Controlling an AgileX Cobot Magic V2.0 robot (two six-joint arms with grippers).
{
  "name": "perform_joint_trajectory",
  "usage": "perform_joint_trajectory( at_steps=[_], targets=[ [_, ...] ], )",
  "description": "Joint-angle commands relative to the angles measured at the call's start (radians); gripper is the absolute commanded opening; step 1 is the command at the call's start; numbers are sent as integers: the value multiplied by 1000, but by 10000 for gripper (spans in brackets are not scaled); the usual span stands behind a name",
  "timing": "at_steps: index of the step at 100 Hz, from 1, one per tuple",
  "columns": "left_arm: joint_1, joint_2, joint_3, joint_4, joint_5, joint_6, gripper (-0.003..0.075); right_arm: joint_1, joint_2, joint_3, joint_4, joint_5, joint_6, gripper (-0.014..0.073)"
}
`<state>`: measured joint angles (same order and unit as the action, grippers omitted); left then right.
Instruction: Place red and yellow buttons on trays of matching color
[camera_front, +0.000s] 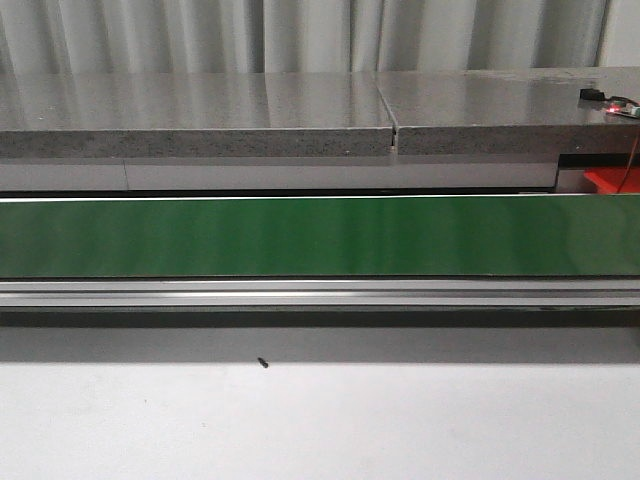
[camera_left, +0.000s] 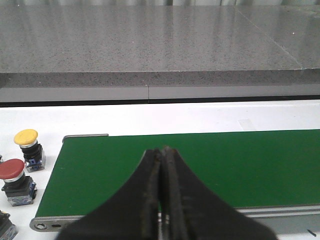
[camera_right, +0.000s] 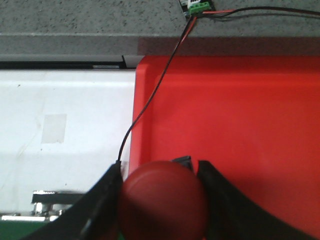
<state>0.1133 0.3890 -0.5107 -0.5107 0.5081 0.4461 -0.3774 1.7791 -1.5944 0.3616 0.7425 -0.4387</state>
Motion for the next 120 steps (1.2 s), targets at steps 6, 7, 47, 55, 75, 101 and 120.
perform_joint_trajectory(
  at_steps=[6, 7, 47, 55, 75, 101, 120],
  targets=[
    [-7, 7, -25, -20, -70, -2, -20, -7, 44, -147, 31, -12, -2, 195],
    [-7, 7, -25, -20, -70, -2, -20, -7, 54, -153, 31, -8, -2, 195],
    [-7, 7, -25, -20, -70, -2, -20, -7, 291, -342, 58, 41, -2, 195],
    [-7, 7, -25, -20, -70, -2, -20, -7, 315, -355, 70, 41, -2, 195],
    [-7, 7, -25, -20, -70, -2, -20, -7, 370, -356, 86, 39, -2, 195],
    [-7, 7, -25, -20, -70, -2, -20, -7, 406, -356, 116, 38, -2, 195],
    [-7, 7, -25, -20, -70, -2, -20, -7, 413, -356, 116, 37, -2, 195]
  ],
)
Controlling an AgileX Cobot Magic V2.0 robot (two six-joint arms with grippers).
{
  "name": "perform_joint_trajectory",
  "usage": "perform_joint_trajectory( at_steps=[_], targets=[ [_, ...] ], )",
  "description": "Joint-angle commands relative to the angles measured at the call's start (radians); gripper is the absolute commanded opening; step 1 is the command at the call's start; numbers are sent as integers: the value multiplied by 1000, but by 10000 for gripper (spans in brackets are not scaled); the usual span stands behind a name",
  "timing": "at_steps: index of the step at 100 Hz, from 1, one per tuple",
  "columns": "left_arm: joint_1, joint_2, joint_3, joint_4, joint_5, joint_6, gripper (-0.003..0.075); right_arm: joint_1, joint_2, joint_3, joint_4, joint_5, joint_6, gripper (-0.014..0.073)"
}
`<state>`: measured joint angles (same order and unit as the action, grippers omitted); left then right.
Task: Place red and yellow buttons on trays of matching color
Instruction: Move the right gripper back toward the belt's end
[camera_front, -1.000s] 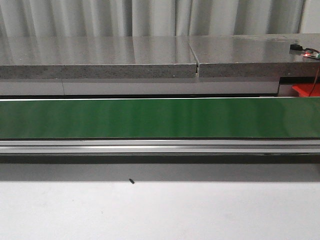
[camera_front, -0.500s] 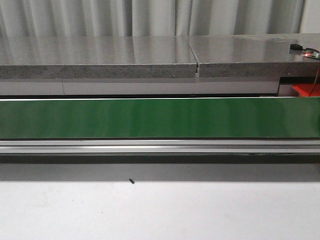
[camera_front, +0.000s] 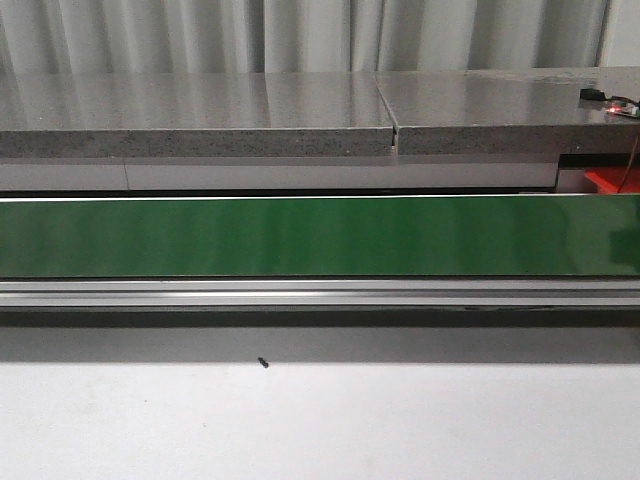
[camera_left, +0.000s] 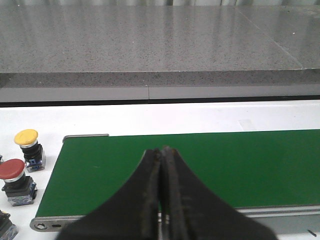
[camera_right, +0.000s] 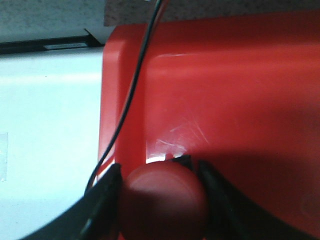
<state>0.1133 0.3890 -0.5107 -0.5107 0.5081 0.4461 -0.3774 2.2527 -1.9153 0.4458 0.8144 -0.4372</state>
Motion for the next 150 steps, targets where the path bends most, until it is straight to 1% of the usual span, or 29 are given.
perform_joint_trajectory(
  at_steps=[1, 13, 18, 23, 35, 38, 42, 46, 68, 91, 108, 119, 133, 140, 150],
  targets=[
    [-7, 7, -25, -20, -70, -2, -20, -7, -60, -35, 31, -37, -4, 195],
    [-7, 7, -25, -20, -70, -2, -20, -7, -60, -35, 31, -35, -4, 197],
    [-7, 7, -25, -20, -70, -2, -20, -7, -60, -35, 31, -32, -4, 222],
    [-7, 7, -25, -20, -70, -2, -20, -7, -60, -35, 31, -32, -4, 274],
    [-7, 7, -25, -20, -70, -2, -20, -7, -60, -35, 31, -32, -5, 484],
    [-7, 7, -25, -20, -70, -2, -20, -7, -60, -35, 31, -32, -5, 524],
    [-7, 7, -25, -20, -70, -2, -20, -7, -61, -35, 31, -33, -5, 566],
    [-7, 7, -25, -20, -70, -2, -20, -7, -65, -37, 31, -33, -5, 583],
    [-7, 7, -25, -20, -70, -2, -20, -7, -115, -37, 27, -37, -10, 580],
    [-7, 7, -25, -20, -70, -2, -20, 6, -253, -37, 21, 3, -17, 580],
    [-7, 7, -25, -20, -70, -2, -20, 51, -367, -36, 10, 13, -17, 580],
    [-7, 7, -25, -20, -70, -2, -20, 99, -447, -13, 7, 11, -17, 580],
    [-7, 7, -25, -20, -70, -2, -20, 156, -571, 94, 7, -22, -17, 580],
    [-7, 7, -25, -20, -70, -2, -20, 175, -648, 183, 5, -64, -17, 580],
    [-7, 7, -25, -20, -70, -2, -20, 198, -775, 351, 3, -137, -23, 580]
  ],
)
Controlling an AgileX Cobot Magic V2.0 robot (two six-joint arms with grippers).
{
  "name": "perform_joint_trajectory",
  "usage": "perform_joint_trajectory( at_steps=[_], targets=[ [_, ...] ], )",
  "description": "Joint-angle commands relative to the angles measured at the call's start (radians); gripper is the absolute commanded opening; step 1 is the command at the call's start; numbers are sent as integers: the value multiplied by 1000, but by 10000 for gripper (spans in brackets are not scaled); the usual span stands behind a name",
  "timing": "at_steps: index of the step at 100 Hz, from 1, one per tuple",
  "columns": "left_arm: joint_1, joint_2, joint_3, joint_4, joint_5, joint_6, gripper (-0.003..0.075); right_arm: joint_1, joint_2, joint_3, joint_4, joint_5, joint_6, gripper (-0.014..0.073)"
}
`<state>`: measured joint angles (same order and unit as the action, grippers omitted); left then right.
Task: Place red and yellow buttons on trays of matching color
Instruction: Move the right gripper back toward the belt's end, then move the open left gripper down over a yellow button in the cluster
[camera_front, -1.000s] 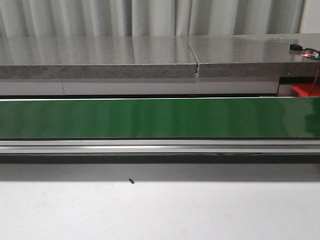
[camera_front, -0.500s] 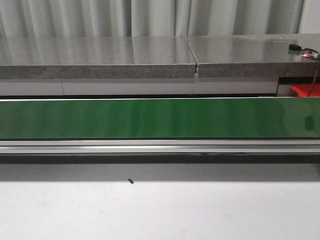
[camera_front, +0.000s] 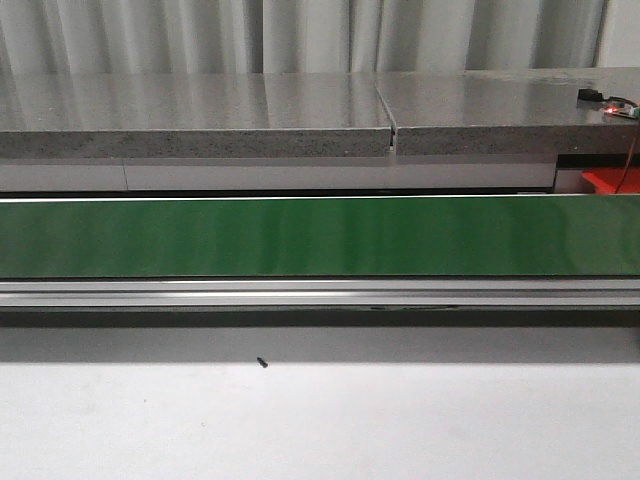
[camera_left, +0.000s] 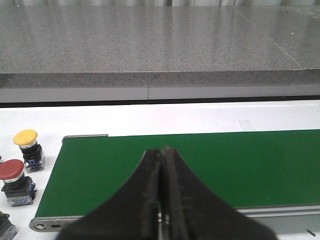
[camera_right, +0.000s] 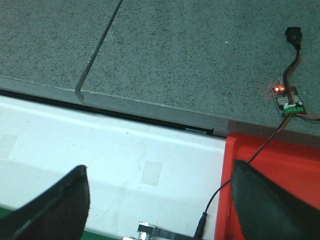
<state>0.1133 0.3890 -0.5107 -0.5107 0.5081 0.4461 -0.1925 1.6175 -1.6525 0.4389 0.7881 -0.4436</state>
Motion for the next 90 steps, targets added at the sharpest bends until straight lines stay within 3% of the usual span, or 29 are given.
perform_joint_trajectory(
  at_steps=[1, 34, 66, 78, 90],
  targets=[
    [-7, 7, -25, -20, -70, -2, -20, 17, -159, 100, 10, -120, -18, 580],
    [-7, 7, -25, -20, -70, -2, -20, 88, -628, 646, 11, -232, -50, 580],
    [-7, 7, -25, -20, -70, -2, -20, 86, -969, 938, 8, -226, -50, 575],
    [-7, 7, -25, -20, -70, -2, -20, 86, -1037, 980, 8, -201, -50, 482],
    [-7, 7, -25, -20, -70, -2, -20, 86, -1061, 985, 8, -158, -50, 269]
  ],
)
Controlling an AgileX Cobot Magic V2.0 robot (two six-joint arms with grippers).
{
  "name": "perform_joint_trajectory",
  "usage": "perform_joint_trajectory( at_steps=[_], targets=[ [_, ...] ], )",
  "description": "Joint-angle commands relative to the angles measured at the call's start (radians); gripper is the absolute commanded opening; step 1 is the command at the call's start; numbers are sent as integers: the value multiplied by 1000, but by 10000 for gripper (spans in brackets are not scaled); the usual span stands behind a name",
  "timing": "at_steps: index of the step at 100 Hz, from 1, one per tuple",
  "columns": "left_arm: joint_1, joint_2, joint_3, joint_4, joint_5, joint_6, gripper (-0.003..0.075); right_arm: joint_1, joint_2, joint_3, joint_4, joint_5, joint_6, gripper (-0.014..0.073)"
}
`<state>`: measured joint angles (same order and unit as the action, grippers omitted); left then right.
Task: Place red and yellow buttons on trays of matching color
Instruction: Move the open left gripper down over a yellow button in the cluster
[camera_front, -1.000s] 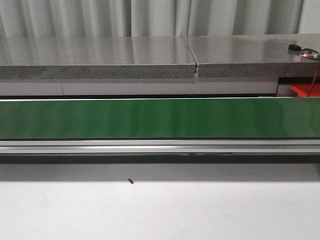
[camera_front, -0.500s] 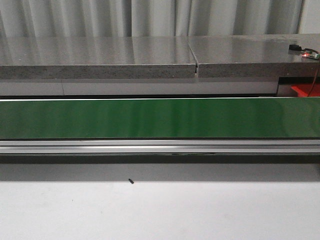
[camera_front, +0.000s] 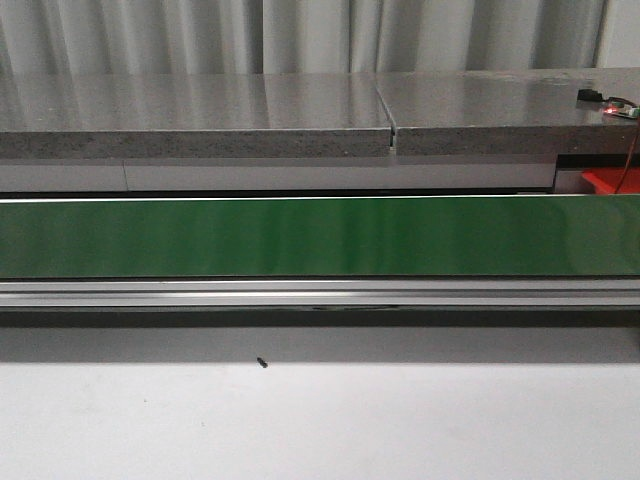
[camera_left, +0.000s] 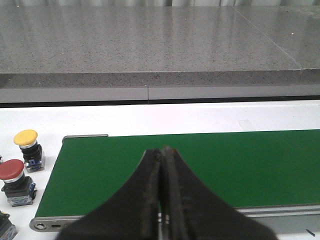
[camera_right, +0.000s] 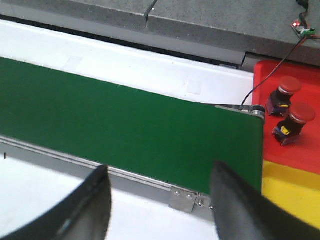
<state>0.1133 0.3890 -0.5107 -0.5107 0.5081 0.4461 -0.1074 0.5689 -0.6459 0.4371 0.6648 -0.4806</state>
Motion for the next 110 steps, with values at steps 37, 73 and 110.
perform_joint_trajectory(
  at_steps=[37, 73, 110],
  targets=[
    [-7, 7, -25, -20, -70, -2, -20, 1, -12, -21, 12, -26, -13, -69],
    [-7, 7, -25, -23, -78, -2, -20, 1, -12, -21, 12, -26, -13, -69],
    [-7, 7, -25, -14, -81, -2, 577, 1, -12, -21, 12, -25, -13, -69]
  ],
)
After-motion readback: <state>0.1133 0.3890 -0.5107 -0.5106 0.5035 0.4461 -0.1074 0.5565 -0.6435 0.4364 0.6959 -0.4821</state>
